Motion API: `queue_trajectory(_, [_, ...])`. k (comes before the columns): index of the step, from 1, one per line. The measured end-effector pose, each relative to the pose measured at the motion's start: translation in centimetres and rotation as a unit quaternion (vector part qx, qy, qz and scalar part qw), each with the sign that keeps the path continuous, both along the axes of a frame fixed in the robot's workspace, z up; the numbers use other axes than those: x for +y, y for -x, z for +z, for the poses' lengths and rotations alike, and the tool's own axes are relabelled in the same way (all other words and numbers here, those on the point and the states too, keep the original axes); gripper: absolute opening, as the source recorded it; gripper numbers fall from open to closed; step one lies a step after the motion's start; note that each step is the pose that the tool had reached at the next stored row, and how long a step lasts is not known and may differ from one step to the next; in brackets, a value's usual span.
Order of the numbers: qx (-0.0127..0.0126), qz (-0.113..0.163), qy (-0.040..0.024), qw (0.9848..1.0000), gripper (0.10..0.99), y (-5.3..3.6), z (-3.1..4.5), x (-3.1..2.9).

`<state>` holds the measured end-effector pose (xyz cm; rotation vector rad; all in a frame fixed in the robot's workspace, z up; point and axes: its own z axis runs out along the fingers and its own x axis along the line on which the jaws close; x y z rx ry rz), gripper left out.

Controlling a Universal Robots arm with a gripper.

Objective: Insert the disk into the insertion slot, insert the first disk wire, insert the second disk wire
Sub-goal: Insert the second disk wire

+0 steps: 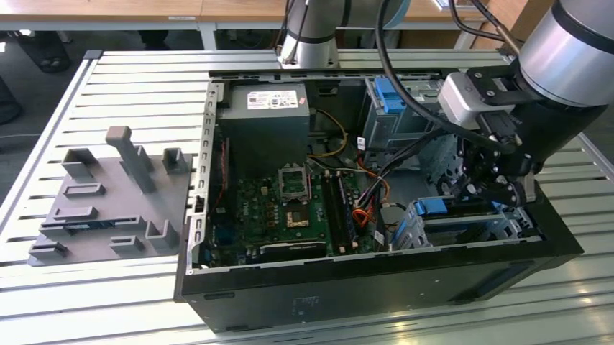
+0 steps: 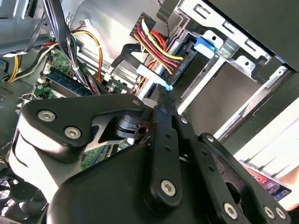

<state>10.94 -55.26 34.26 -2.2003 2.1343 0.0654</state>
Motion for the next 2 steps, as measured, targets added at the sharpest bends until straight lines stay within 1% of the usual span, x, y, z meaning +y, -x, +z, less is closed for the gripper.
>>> queue_trajectory(2, [0.0001, 0.0, 0.0, 1.0, 0.106, 0.0, 0.03, 0.0])
